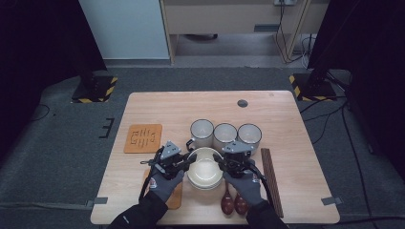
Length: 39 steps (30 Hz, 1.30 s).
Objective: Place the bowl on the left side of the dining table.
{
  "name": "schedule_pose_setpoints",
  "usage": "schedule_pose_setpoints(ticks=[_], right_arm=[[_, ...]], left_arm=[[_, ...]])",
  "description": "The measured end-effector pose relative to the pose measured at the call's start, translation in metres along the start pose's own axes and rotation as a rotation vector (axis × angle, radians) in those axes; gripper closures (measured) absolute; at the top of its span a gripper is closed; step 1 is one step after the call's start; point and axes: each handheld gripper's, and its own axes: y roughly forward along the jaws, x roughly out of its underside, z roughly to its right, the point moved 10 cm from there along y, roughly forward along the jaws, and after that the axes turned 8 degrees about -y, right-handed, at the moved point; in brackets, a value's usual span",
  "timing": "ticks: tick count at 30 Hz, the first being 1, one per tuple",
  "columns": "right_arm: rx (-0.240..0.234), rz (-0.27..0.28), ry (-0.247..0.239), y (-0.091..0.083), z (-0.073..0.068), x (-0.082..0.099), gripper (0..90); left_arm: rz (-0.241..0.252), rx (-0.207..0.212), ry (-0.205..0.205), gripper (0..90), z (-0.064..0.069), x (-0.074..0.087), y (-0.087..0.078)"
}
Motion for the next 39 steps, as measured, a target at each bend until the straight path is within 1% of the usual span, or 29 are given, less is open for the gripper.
schedule_pose_setpoints(ticks=[4,5,8,11,13,17,18,21,22,23,24,25,26,28,29,32,35,36,38,39], right_arm=[[0.001,-0.002,0.008,0.000,0.000,-0.001,81.7],[0.001,-0.004,0.016,0.000,0.000,-0.001,82.0],[0.003,-0.002,0.027,0.001,0.001,-0.002,82.5],[0.000,-0.002,0.026,0.001,0.001,-0.001,82.6],[0.000,-0.002,0.021,0.001,0.001,-0.002,82.7],[-0.004,0.001,0.014,0.000,0.001,-0.002,82.7],[-0.004,0.003,0.012,0.000,0.001,-0.003,82.6],[-0.002,0.007,0.009,-0.003,0.001,-0.004,82.6],[-0.002,0.011,0.005,-0.004,0.001,-0.005,82.6],[-0.001,0.011,0.001,-0.005,0.001,-0.006,82.6],[-0.001,0.012,0.003,-0.006,0.000,-0.006,82.6],[0.000,0.017,-0.005,-0.006,-0.001,-0.008,82.6],[0.002,0.019,-0.010,-0.007,-0.001,-0.009,82.6],[-0.003,0.029,-0.020,-0.009,-0.004,-0.013,82.6],[0.002,0.032,-0.025,-0.010,-0.005,-0.015,82.5],[0.018,0.042,-0.047,-0.012,-0.005,-0.019,82.5],[0.030,0.051,-0.058,-0.014,-0.005,-0.021,82.4],[0.031,0.053,-0.061,-0.015,-0.005,-0.022,82.3],[0.037,0.058,-0.073,-0.016,-0.005,-0.023,82.2],[0.037,0.061,-0.078,-0.017,-0.005,-0.023,82.1]], left_arm=[[-0.005,0.004,-0.002,77.2,0.000,0.000,0.000],[-0.007,0.005,-0.002,77.0,0.000,0.000,0.000],[-0.012,0.002,0.005,76.6,0.000,0.000,0.000],[-0.012,-0.003,0.010,75.7,0.000,0.000,0.001],[-0.018,-0.010,0.026,74.6,0.000,0.000,0.001],[-0.024,-0.026,0.072,72.9,0.000,0.000,0.002],[-0.019,-0.026,0.082,72.3,0.000,0.000,0.002],[-0.009,-0.020,0.096,72.6,0.002,-0.001,0.002],[-0.008,-0.018,0.091,72.6,0.002,-0.001,0.002],[-0.021,-0.017,0.078,72.9,0.003,0.000,0.002],[-0.027,-0.014,0.063,72.9,0.003,0.000,0.002],[-0.025,-0.006,0.040,72.3,0.004,0.000,0.002],[-0.027,-0.004,0.029,71.1,0.004,0.000,0.002],[-0.027,0.002,0.012,69.9,0.004,0.000,0.001],[-0.030,0.002,0.009,69.9,0.004,0.000,0.001],[-0.031,0.018,-0.022,70.2,0.004,-0.001,0.000],[-0.032,0.020,-0.030,72.6,0.005,-0.002,0.000],[-0.034,0.014,-0.027,75.1,0.006,-0.003,0.000],[-0.036,-0.001,-0.017,76.4,0.007,-0.003,0.000],[-0.038,-0.009,-0.022,77.7,0.007,-0.003,0.000]])
